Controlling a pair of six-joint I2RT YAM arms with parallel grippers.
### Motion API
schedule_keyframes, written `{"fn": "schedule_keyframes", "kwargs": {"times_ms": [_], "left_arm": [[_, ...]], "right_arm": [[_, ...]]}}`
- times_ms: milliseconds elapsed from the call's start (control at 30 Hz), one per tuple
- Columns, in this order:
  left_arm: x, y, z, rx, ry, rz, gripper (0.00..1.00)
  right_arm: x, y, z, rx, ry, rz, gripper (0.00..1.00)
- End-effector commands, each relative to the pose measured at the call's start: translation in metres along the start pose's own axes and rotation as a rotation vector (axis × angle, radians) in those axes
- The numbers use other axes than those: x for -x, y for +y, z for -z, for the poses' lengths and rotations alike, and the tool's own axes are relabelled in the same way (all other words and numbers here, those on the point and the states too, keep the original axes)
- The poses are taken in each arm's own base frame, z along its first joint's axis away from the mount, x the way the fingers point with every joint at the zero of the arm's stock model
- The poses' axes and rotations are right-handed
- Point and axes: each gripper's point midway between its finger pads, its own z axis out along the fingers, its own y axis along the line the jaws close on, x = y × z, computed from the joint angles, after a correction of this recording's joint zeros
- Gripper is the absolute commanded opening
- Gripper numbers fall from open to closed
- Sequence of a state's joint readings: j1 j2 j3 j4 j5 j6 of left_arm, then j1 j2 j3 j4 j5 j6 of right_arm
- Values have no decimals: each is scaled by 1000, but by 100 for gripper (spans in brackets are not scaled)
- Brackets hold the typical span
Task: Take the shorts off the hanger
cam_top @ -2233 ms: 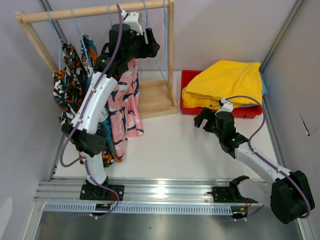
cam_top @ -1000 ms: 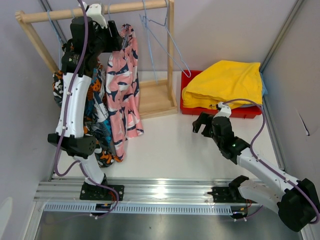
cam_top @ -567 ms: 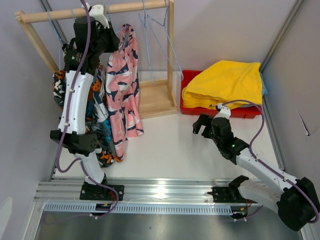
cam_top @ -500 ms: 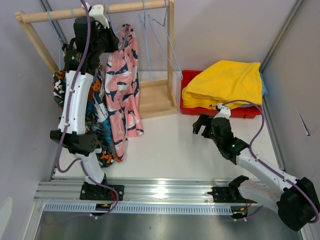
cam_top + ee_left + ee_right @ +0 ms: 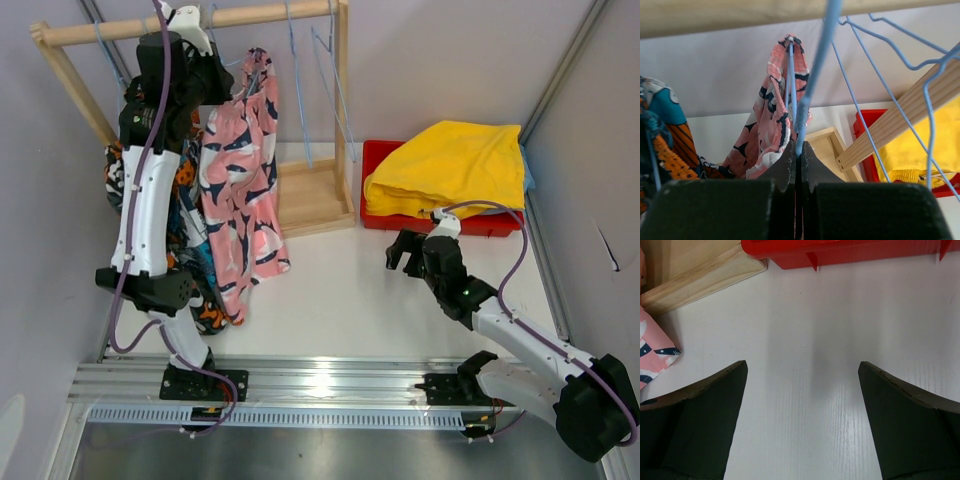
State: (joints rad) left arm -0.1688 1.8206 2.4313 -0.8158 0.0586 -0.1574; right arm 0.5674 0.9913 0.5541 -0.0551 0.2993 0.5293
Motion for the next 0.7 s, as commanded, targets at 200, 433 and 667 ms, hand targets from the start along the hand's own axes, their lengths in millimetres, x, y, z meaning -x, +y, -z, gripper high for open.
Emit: {"fn": "schedule_keyframes", "kwargs": {"times_ms": [200, 433, 667], "left_arm": [[101, -31, 137, -97, -323, -20, 0], [68, -41, 160, -165, -232, -26, 0], [-14, -53, 216, -241, -111, -58, 0]], "right_arm": [[79, 38, 24, 102, -178, 54, 99], [104, 55, 46, 165, -207, 94, 100], [137, 118, 102, 501, -252, 207, 99]]}}
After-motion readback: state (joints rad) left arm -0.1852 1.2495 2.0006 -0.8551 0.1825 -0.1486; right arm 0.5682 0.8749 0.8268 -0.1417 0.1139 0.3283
